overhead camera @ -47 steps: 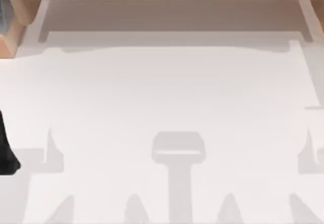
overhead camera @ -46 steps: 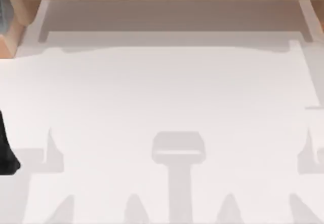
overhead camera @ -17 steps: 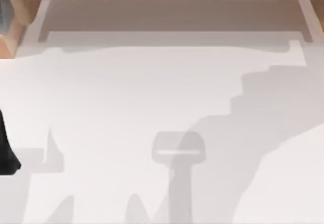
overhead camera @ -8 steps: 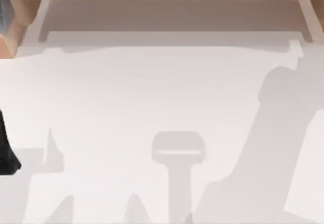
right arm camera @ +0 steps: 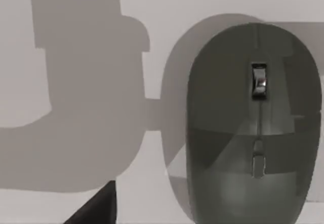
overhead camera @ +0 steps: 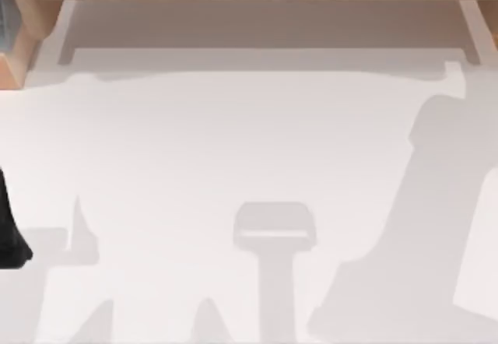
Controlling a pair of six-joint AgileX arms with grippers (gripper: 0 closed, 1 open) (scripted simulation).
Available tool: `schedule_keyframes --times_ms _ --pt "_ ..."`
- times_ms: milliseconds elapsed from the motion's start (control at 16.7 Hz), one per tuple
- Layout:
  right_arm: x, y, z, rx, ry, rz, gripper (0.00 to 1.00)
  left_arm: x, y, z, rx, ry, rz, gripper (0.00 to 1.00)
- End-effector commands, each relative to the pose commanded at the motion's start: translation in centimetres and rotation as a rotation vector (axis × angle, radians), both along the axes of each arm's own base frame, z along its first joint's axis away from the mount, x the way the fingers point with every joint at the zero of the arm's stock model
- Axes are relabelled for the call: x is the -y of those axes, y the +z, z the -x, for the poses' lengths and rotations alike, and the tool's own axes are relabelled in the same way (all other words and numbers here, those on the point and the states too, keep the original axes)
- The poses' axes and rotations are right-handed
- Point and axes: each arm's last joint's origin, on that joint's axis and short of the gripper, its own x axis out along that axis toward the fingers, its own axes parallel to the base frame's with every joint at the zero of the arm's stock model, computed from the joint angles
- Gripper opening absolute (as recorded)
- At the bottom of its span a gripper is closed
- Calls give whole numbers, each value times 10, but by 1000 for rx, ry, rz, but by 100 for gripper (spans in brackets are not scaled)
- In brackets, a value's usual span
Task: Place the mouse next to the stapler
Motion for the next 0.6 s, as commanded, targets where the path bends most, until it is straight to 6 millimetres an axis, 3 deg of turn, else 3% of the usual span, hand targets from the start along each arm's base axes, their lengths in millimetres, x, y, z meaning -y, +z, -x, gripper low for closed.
schedule_keyframes --times_ms 600 --pt "1 -6 1 -2 -1 0 100 0 0 0 0 0 0 100"
